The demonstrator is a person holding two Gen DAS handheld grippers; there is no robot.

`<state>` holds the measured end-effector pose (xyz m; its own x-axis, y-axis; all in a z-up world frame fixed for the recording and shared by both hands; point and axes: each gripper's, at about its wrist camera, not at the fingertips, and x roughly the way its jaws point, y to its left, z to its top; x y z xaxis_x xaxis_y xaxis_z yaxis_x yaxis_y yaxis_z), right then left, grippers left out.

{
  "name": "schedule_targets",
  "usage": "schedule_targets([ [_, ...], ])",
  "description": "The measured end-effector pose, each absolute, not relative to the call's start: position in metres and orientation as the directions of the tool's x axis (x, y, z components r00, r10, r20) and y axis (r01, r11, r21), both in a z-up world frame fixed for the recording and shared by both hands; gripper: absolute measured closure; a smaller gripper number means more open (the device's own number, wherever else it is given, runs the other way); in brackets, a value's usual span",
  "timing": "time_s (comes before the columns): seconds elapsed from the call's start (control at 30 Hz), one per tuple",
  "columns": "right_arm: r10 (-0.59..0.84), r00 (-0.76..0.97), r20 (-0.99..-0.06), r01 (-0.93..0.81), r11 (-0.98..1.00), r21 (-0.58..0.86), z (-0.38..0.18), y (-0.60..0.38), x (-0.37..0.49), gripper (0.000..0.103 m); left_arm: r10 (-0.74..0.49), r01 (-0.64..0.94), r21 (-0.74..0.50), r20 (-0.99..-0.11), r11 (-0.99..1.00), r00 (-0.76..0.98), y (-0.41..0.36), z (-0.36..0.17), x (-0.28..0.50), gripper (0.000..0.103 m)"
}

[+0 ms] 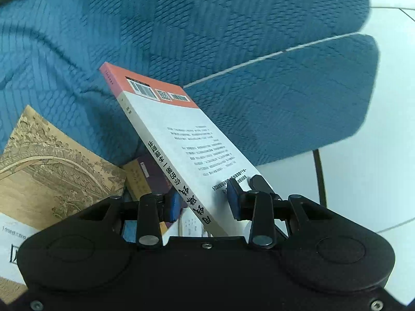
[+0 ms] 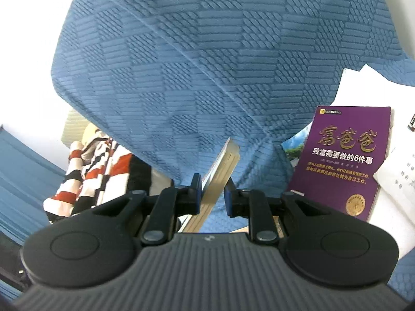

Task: Organize objects
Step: 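Lift the white book with both tools and carry it over the beige book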

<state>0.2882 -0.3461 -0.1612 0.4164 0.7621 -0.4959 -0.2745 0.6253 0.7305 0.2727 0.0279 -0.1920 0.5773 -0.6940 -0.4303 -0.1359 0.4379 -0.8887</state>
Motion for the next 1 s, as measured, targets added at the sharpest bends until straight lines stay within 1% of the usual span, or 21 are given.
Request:
schedule_targets([
  [0.3, 0.74, 0.5, -0.449, -0.242, 0.618, 0.748, -0.123, -0.356, 0.24, 0.081, -0.708, -0.078, -0.879, -0.429, 0.47, 0.561, 0.033, -0.15, 0.249, 0.07],
  [0.5, 0.732, 0.528, -0.43, -0.261, 0.622, 0.739, -0.111, -0.355, 0.205, 0.079, -0.715, -0.062, -0.875, -0.431, 0.48, 0.55, 0.042, -0.142, 0.233, 0.071],
  [0.73, 0.704, 0.538, -0.463, -0.263, 0.662, 0.702, -0.12, -0.343, 0.176, 0.079, -0.715, -0.089, -0.863, -0.465, 0.497, 0.522, 0.052, -0.168, 0.218, 0.071],
  [1.0, 0.686, 0.496, -0.533, -0.198, 0.686, 0.7, -0.167, -0.333, 0.154, 0.078, -0.696, -0.153, -0.82, -0.554, 0.552, 0.457, 0.066, -0.216, 0.203, 0.071],
])
